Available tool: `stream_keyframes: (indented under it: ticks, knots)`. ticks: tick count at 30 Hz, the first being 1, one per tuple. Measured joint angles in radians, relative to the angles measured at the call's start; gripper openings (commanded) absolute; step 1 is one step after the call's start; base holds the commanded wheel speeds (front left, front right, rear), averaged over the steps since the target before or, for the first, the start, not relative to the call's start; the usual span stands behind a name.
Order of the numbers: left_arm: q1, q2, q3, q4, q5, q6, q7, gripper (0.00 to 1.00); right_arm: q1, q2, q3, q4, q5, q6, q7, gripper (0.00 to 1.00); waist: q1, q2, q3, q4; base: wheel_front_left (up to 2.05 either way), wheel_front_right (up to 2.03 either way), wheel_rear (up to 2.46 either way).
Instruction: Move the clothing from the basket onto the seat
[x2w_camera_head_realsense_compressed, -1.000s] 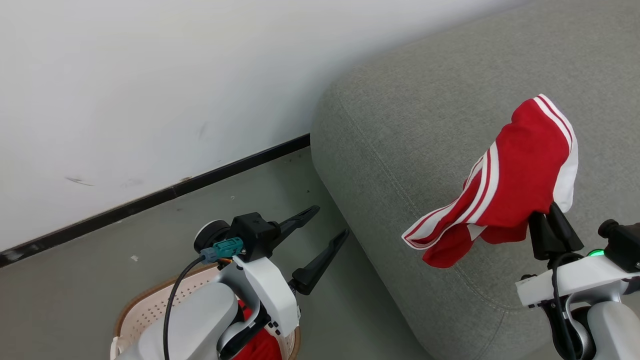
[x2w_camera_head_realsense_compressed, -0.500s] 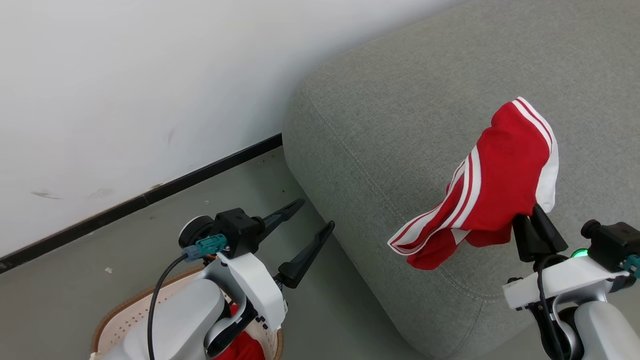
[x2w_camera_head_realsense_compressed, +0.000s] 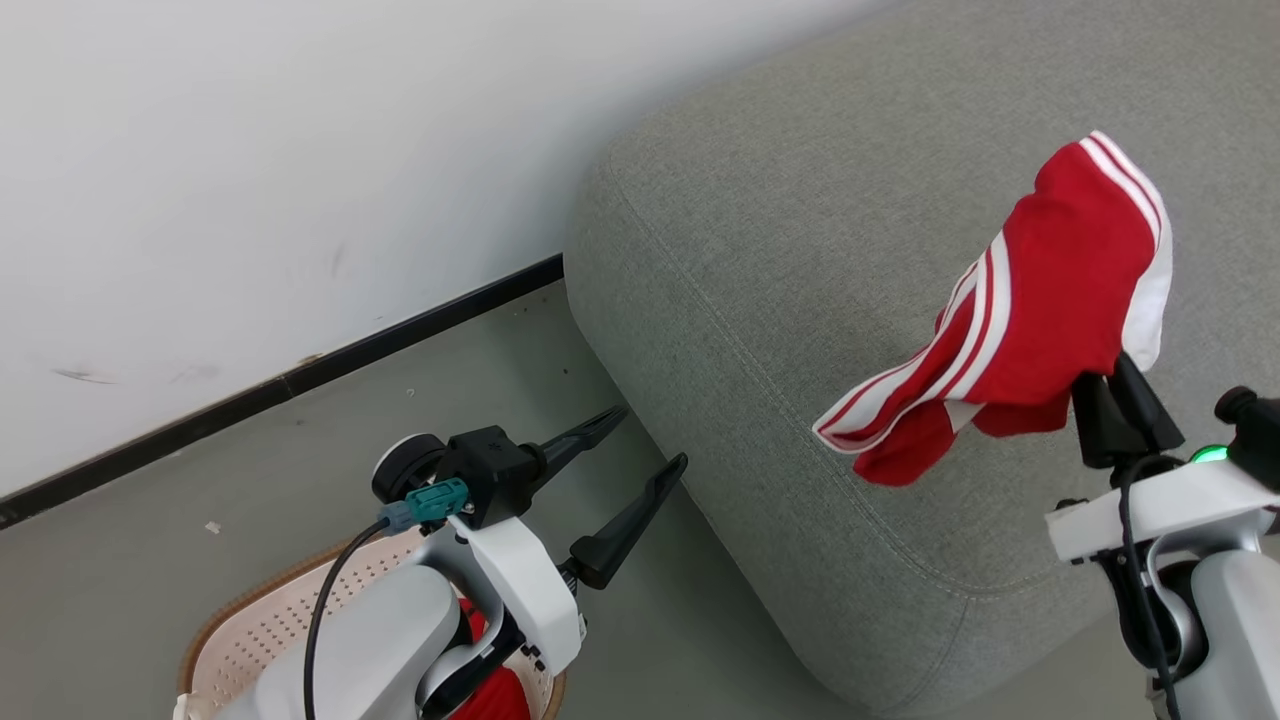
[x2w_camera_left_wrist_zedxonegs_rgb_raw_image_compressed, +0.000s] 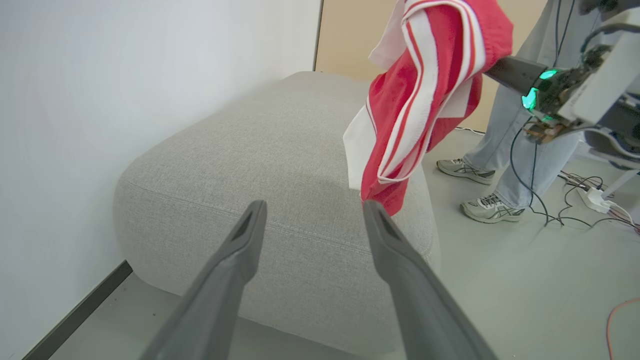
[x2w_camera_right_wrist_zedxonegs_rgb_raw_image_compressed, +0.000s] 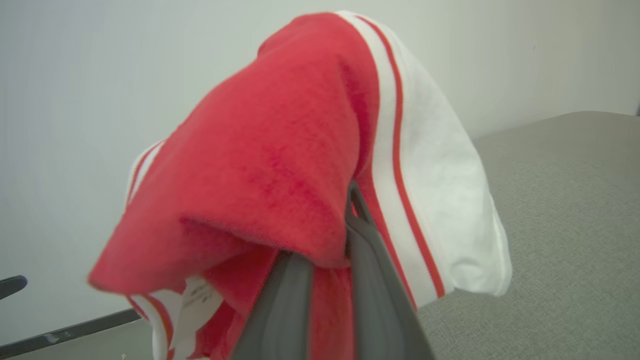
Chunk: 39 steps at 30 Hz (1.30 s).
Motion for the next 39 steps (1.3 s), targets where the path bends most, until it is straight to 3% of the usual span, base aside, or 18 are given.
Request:
stream_keyframes:
  ticks: [16, 21, 39]
  knots:
    - [0.039, 0.039, 0.0, -0.027, 0.004, 0.018, 0.003, 1.0, -0.128, -0.067, -0.064, 0.097, 0.052, 0.0, 0.0, 0.0, 0.0, 0.0, 0.058, 0.024, 0.0, 0.0, 0.0]
    - [0.04, 0.054, 0.008, -0.045, 0.004, 0.033, 0.012, 1.0, -0.198, -0.07, -0.119, 0.159, 0.137, 0.0, 0.0, 0.0, 0.0, 0.0, 0.085, 0.037, 0.0, 0.0, 0.0]
    - [0.031, 0.114, 0.037, -0.16, 0.017, 0.053, 0.047, 1.0, -0.437, -0.207, -0.16, 0.369, 0.148, 0.0, 0.005, 0.0, 0.0, 0.0, 0.224, 0.101, 0.0, 0.0, 0.0]
